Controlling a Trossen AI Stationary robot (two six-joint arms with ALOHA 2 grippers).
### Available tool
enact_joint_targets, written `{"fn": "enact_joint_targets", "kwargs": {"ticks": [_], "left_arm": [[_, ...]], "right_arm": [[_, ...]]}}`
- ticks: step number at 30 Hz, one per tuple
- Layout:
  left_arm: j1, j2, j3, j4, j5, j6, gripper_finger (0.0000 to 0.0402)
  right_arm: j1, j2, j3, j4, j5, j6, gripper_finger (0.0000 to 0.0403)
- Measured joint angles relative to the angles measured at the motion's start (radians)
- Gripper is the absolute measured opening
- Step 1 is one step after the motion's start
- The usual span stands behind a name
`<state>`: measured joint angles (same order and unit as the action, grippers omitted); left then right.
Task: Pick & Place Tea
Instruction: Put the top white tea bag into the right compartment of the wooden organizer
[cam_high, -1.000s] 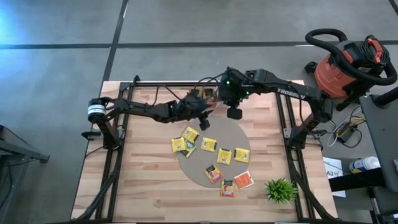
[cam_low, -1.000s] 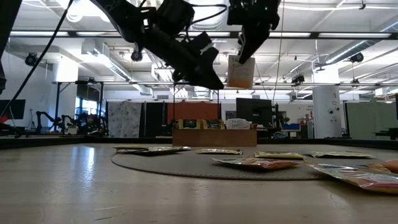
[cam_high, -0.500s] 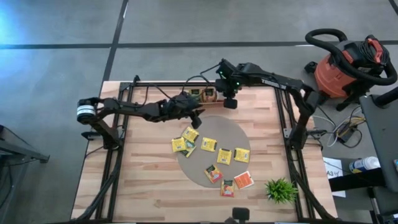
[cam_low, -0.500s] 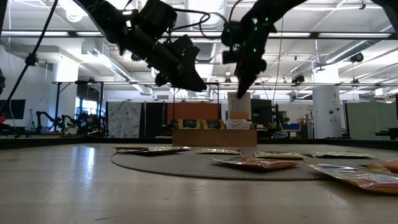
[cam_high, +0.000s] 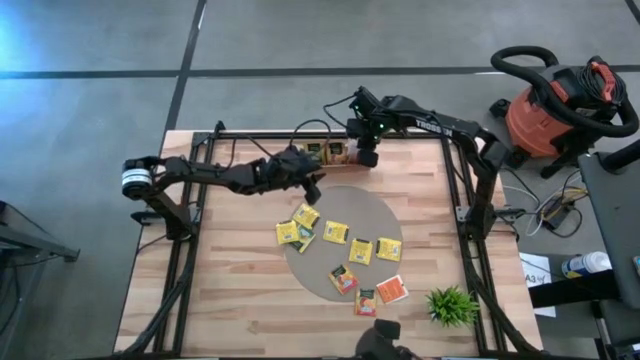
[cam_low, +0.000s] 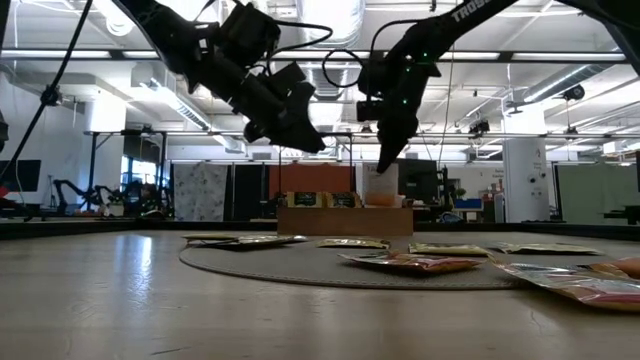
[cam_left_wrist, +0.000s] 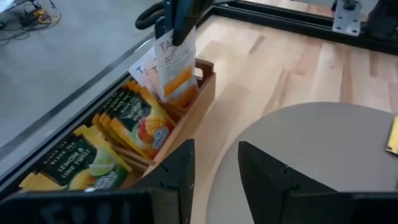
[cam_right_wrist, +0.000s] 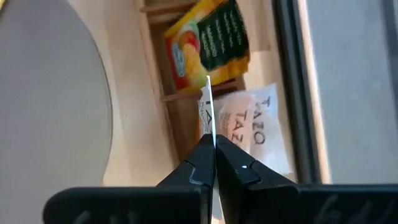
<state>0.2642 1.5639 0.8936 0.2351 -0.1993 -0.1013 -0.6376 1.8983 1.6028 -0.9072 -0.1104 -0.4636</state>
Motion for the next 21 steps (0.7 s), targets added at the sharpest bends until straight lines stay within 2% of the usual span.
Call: {"fn": "enact_joint_targets", "kwargs": {"ticks": [10, 21], "left_arm": [[0.019, 0.000, -0.021, 0.002, 0.000, 0.000, 0.0117], [0.021, 0.000, -0.032, 0.005, 0.000, 0.000, 0.0117]], "right_arm": [[-0.003, 0.079, 0.000, -0.005, 0.005, 0.008, 0.0008], [-0.004, 0.078, 0.000, -0.006, 0.051, 0.006, 0.0008]]}}
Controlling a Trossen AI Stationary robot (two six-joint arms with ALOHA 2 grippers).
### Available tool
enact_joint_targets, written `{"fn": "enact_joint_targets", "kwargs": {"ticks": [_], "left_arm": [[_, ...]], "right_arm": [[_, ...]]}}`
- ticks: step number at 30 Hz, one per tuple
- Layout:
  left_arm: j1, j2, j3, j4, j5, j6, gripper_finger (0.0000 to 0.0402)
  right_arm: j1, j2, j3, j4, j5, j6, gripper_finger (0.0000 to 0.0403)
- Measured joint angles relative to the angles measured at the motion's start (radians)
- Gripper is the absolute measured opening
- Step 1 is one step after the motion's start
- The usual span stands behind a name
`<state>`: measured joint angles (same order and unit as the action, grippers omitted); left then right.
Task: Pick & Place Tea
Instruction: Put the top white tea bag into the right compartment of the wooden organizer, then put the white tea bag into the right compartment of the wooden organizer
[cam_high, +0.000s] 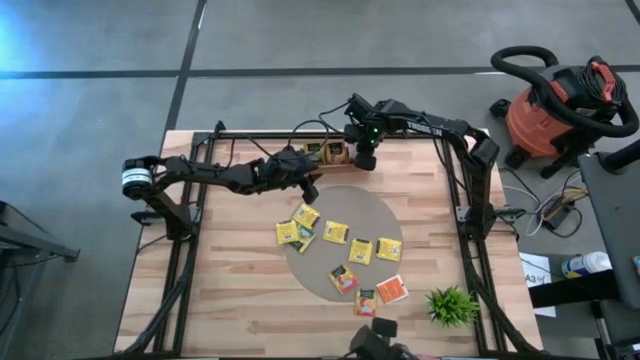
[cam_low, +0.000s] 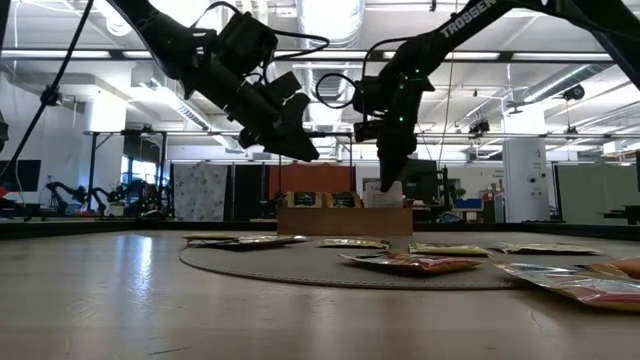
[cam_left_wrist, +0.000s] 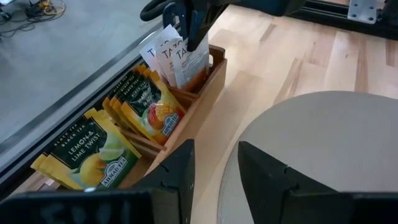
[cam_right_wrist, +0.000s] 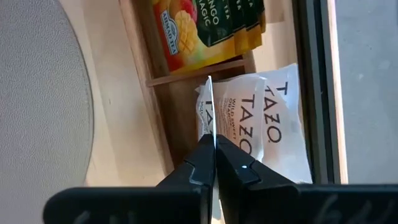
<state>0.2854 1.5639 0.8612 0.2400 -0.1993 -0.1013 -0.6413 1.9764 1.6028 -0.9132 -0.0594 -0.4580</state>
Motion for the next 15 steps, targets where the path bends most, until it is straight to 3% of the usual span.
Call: {"fn": "enact_joint_targets", "kwargs": {"ticks": [7, 15], "left_arm": [[0.003, 0.000, 0.000, 0.000, 0.000, 0.000, 0.0117], [0.003, 0.000, 0.000, -0.001, 0.000, -0.003, 0.0117]], "right_arm": [[0.007, -0.002, 0.000, 0.017, 0.043, -0.006, 0.0039], [0.009, -0.005, 0.038, 0.017, 0.303, 0.063, 0.0091]]}}
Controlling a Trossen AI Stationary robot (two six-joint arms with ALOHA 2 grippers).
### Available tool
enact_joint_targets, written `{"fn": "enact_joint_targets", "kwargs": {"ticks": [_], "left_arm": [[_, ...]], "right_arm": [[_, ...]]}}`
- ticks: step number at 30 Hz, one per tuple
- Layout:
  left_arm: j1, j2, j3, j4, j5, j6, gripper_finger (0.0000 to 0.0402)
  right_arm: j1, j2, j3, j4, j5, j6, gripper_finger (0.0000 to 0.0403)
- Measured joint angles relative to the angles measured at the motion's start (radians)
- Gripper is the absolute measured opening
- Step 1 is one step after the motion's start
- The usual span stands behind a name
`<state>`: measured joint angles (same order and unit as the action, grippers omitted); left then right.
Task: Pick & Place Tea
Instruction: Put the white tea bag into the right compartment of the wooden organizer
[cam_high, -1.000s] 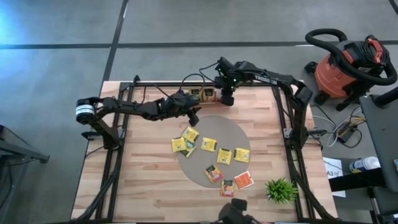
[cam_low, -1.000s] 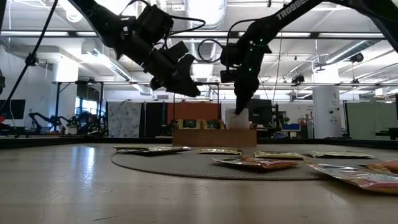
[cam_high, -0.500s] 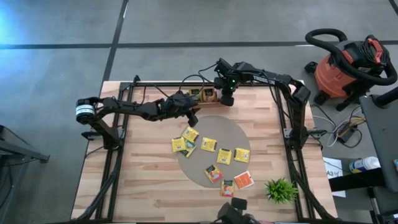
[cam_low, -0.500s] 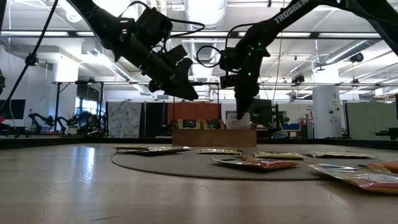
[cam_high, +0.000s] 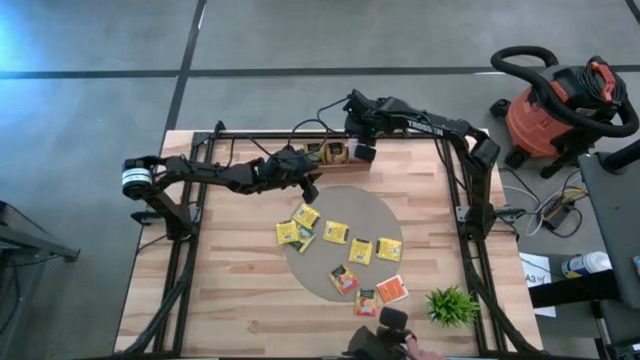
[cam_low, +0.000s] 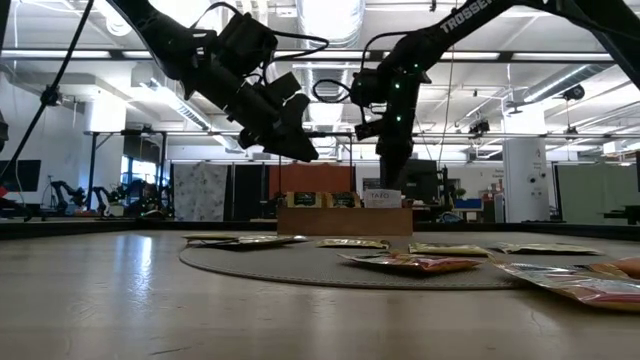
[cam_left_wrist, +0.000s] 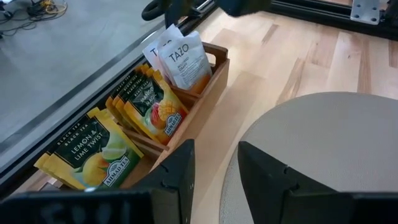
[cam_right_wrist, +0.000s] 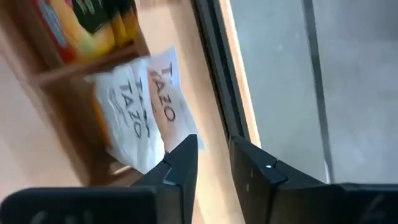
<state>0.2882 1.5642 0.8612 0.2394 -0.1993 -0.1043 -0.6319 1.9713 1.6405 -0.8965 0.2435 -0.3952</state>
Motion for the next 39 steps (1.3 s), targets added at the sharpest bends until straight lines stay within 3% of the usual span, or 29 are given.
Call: {"fn": "enact_joint_targets", "kwargs": {"ticks": [5, 13, 20, 27, 33, 39], "left_arm": [[0.000, 0.000, 0.000, 0.000, 0.002, -0.001, 0.0117], [0.000, 0.000, 0.000, -0.001, 0.072, -0.009, 0.0117], [-0.002, 0.000, 0.000, 0.000, 0.112, -0.056, 0.0117], [-0.011, 0.000, 0.000, -0.005, 0.190, -0.144, 0.0117], [-0.062, -0.039, 0.000, -0.203, 0.247, -0.163, 0.0117], [-0.151, -0.067, 0.000, -0.407, 0.248, -0.161, 0.0117]], "right_arm": [[0.009, -0.048, 0.039, -0.006, -0.063, 0.064, 0.0097], [0.026, -0.282, -0.031, -0.033, -0.327, 0.161, 0.0072], [0.112, -0.602, -0.297, 0.054, -0.328, 0.353, 0.0059], [0.329, -0.849, -0.663, 0.243, -0.319, 0.710, 0.0060], [0.488, -0.889, -0.841, 0.444, -0.312, 0.885, 0.0060], [0.544, -0.793, -0.870, 0.576, -0.312, 0.908, 0.0060]]}}
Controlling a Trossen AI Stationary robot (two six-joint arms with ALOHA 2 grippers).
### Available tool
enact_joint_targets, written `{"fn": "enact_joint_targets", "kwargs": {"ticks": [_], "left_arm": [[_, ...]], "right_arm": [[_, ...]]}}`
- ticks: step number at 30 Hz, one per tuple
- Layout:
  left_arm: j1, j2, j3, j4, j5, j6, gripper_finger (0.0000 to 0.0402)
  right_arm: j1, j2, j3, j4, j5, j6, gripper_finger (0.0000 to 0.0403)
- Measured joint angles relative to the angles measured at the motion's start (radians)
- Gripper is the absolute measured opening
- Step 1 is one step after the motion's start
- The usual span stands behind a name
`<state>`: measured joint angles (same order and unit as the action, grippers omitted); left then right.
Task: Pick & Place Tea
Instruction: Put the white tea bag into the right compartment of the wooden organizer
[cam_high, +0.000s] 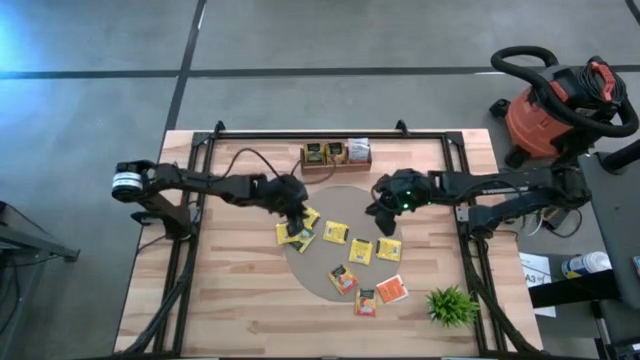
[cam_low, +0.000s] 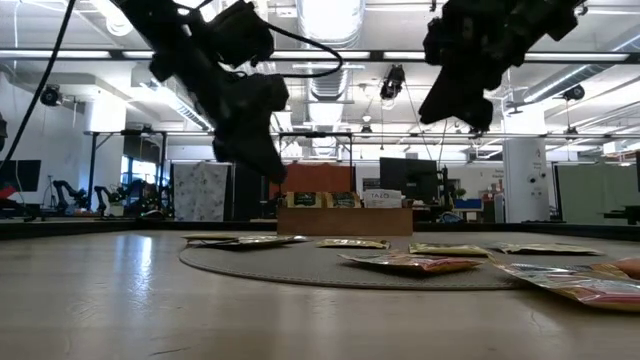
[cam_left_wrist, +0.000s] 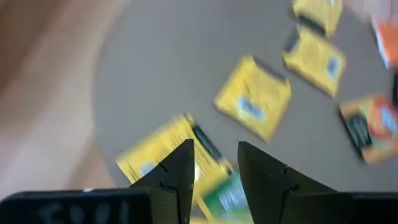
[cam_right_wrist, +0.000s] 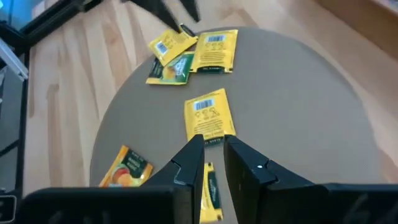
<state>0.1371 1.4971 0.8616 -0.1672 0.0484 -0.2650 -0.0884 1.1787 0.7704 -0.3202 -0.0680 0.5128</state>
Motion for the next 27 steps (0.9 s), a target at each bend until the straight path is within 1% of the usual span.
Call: {"fn": "enact_joint_targets", "kwargs": {"ticks": [3, 6, 10, 13, 17, 21, 25, 27], "left_arm": [[-0.050, 0.000, 0.000, -0.065, -0.003, -0.009, 0.0117], [-0.100, -0.002, 0.000, -0.103, -0.018, -0.045, 0.0117], [-0.159, -0.006, 0.000, -0.100, -0.023, -0.071, 0.0117], [-0.195, -0.006, 0.000, -0.079, -0.035, -0.078, 0.0117], [-0.232, -0.005, 0.000, -0.013, -0.036, -0.079, 0.0117], [-0.265, -0.005, 0.000, 0.134, -0.038, -0.081, 0.0117], [-0.290, 0.009, 0.003, 0.281, -0.038, -0.136, 0.0117], [-0.298, 0.026, 0.020, 0.295, -0.039, -0.171, 0.0117]], "right_arm": [[0.001, 0.071, 0.000, 0.055, -0.016, -0.011, 0.0060], [0.001, 0.139, 0.017, 0.071, -0.078, -0.013, 0.0060], [0.016, 0.194, 0.040, 0.062, -0.169, -0.022, 0.0056], [0.045, 0.198, 0.045, 0.042, -0.194, -0.017, 0.0053], [0.098, 0.174, 0.044, -0.070, -0.196, 0.024, 0.0052], [0.179, 0.156, 0.041, -0.190, -0.196, 0.098, 0.0052], [0.284, 0.154, 0.039, -0.229, -0.195, 0.200, 0.0052], [0.336, 0.160, 0.038, -0.225, -0.181, 0.254, 0.0052]]}}
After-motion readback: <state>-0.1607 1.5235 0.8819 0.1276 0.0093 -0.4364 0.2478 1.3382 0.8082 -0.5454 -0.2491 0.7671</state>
